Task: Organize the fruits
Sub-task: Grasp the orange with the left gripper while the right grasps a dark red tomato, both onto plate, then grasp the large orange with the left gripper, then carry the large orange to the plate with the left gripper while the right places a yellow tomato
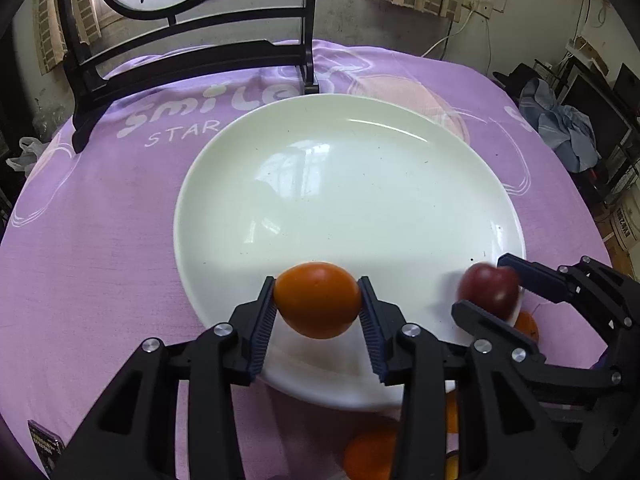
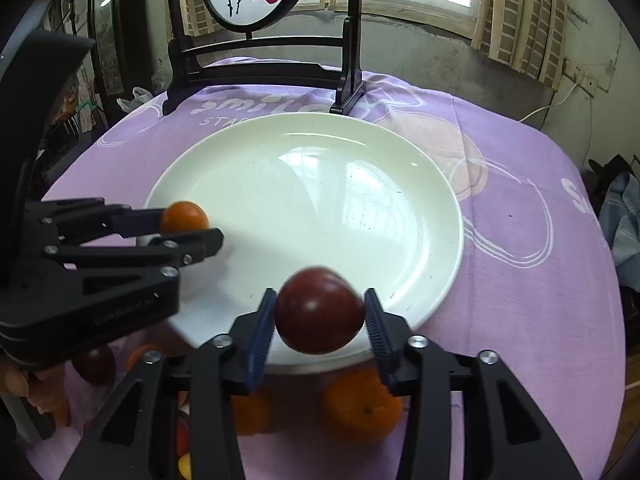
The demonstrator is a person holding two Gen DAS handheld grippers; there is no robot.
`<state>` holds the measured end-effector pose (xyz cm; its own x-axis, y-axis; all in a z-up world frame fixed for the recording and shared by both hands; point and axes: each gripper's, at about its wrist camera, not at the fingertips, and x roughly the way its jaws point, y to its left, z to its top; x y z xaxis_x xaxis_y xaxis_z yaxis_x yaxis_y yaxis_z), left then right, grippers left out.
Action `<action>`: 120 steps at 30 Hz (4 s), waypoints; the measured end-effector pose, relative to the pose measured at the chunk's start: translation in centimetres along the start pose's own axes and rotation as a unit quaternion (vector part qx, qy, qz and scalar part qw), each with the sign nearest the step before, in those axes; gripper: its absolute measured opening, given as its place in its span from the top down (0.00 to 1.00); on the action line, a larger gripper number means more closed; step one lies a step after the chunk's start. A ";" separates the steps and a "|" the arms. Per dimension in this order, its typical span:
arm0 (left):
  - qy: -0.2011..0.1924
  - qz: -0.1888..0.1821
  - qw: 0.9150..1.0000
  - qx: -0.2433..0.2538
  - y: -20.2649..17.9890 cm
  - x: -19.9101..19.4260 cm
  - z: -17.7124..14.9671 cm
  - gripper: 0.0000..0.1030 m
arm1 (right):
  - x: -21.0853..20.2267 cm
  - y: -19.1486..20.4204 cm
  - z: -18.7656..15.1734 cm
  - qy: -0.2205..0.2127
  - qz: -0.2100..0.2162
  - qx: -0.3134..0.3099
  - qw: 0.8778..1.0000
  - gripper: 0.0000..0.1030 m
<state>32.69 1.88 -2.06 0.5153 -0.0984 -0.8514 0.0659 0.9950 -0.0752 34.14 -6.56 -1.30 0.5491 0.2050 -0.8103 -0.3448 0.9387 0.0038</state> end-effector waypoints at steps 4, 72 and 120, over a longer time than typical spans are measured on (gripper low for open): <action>-0.022 0.006 1.000 -0.003 -0.1 -1.3 -0.3 0.36 | -1.2 0.0 -0.6 -0.003 0.010 0.008 1.000 0.48; -0.024 0.039 0.998 -0.053 3.8 -11.0 -22.2 0.56 | -13.2 5.9 -20.5 0.007 0.076 0.025 0.997 0.22; -0.093 0.043 0.995 0.008 0.4 -11.3 -5.5 0.57 | -9.9 2.2 -4.1 -0.087 0.004 -0.012 0.996 0.74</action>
<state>22.24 3.53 4.66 0.6692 -0.0157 -0.7429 0.0272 0.9996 0.0033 24.76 -7.63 4.34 0.6694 0.2597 -0.6960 -0.3665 0.9304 -0.0053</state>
